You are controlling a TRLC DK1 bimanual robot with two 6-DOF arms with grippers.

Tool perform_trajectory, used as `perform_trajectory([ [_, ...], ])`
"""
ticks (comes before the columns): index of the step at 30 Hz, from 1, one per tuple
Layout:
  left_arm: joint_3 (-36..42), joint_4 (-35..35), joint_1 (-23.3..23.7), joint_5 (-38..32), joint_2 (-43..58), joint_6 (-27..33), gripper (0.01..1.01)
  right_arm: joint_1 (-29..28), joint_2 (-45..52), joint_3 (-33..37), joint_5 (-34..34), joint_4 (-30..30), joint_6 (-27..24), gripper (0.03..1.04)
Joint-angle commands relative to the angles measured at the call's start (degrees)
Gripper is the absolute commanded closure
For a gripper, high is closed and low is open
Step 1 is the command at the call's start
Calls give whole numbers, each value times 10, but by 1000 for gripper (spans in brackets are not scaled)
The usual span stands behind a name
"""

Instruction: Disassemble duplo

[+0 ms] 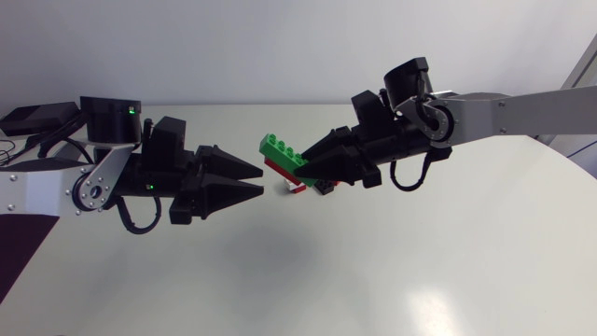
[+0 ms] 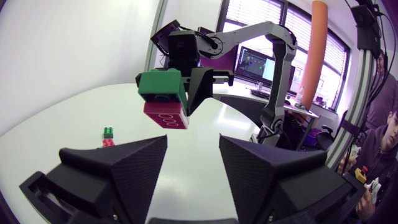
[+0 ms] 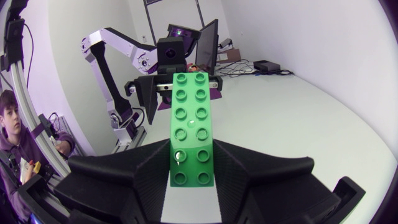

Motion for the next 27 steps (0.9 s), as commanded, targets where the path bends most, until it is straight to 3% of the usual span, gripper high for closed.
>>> perform_trajectory([
  [1,-8,1,3,6,2,5,418,6,-12,2,-10,-4,2,849],
  [27,-8,13,14,-7,5,5,418,44,-1,-8,-8,-4,-3,849],
])
